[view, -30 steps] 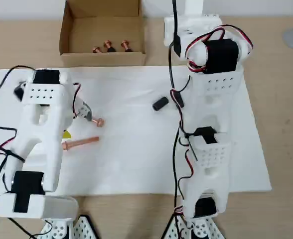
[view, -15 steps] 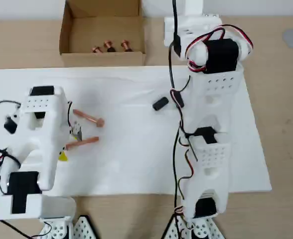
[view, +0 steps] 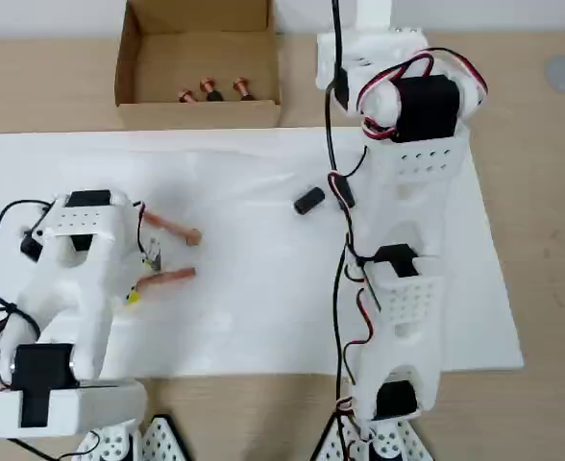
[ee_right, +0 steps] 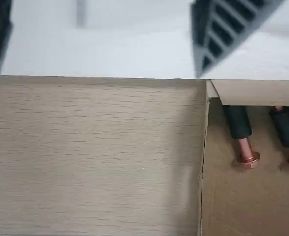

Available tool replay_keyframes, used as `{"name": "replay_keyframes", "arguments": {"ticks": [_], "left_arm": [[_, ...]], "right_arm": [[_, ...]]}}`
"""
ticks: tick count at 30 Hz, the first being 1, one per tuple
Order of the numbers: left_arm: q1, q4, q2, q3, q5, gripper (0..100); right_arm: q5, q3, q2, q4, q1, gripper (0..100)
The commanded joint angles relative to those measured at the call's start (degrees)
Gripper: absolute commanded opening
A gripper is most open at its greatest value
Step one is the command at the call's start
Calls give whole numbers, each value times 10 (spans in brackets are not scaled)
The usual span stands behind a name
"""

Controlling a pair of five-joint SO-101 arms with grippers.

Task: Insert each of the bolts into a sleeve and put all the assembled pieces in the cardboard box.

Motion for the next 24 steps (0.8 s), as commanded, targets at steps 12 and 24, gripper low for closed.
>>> {"name": "replay_keyframes", "arguments": {"ticks": [12, 24], "left_arm": [[-4, 93, -2, -212, -19, 5], [-9, 221, -1, -462, -159, 7]], "right_arm": [[0, -23, -15, 9, -4, 296], [-33, 2, -16, 10, -5, 296]]}}
